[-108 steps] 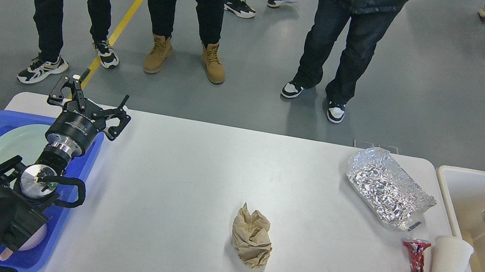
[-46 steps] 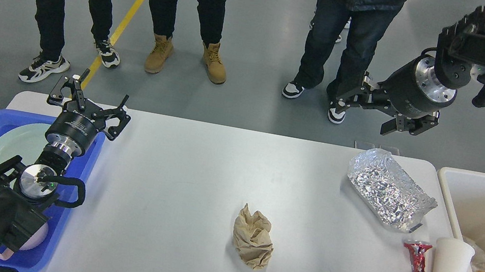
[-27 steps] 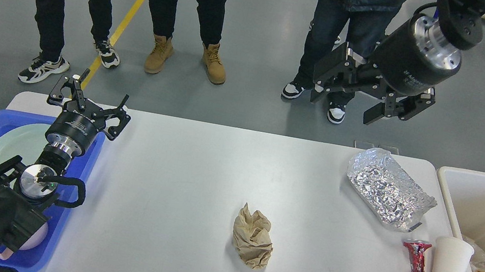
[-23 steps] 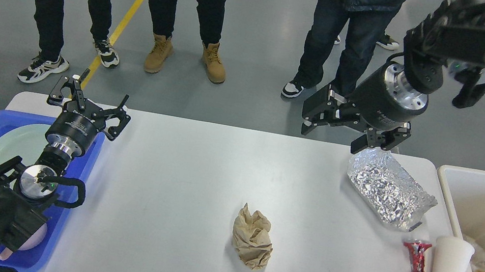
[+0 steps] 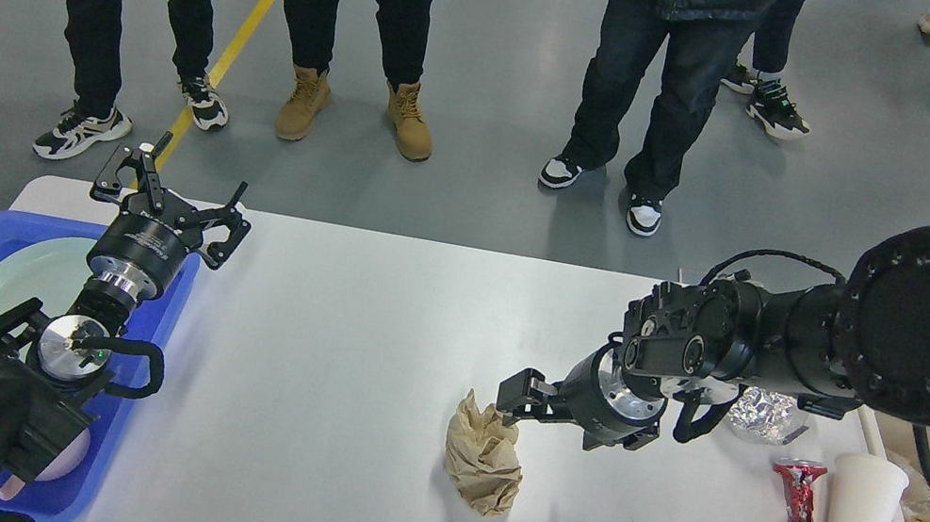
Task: Tidy desktop
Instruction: 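Move the right gripper over the crumpled brown napkin, then lower the right gripper and grasp the brown napkin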
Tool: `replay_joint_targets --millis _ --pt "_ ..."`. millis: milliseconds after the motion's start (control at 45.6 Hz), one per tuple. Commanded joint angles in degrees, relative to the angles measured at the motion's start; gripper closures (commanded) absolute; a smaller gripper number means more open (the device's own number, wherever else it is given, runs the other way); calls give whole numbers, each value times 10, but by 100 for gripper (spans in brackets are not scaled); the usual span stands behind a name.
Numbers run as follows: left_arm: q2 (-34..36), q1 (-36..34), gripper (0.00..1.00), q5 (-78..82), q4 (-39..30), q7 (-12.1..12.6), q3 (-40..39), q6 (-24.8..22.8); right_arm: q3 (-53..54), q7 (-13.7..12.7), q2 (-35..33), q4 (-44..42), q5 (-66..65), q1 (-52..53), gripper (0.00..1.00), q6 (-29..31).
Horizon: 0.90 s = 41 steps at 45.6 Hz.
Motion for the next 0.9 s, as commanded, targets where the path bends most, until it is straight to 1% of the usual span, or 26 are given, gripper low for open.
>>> replay_joint_targets --millis 0,263,416,482,592,635,877 --pt "0 0 4 0 1 0 0 0 3 -2 5 -9 -5 -6 0 -1" --pt "0 0 4 0 0 0 -1 0 41 -2 11 -20 -8 -22 0 -1" --pt "0 0 4 0 0 0 0 0 45 -5 31 -59 -8 -52 0 -1" --pt "0 0 4 0 0 0 0 0 43 -13 39 -85 -9 -73 0 -5" --pt "0 0 4 0 0 0 0 0 47 -44 39 -127 -14 -108 0 -6" --pt "0 0 4 0 0 0 -1 0 47 -51 38 -135 -17 -120 0 -6" --pt "0 0 4 0 0 0 0 0 47 -55 35 -143 -23 -158 0 -6"
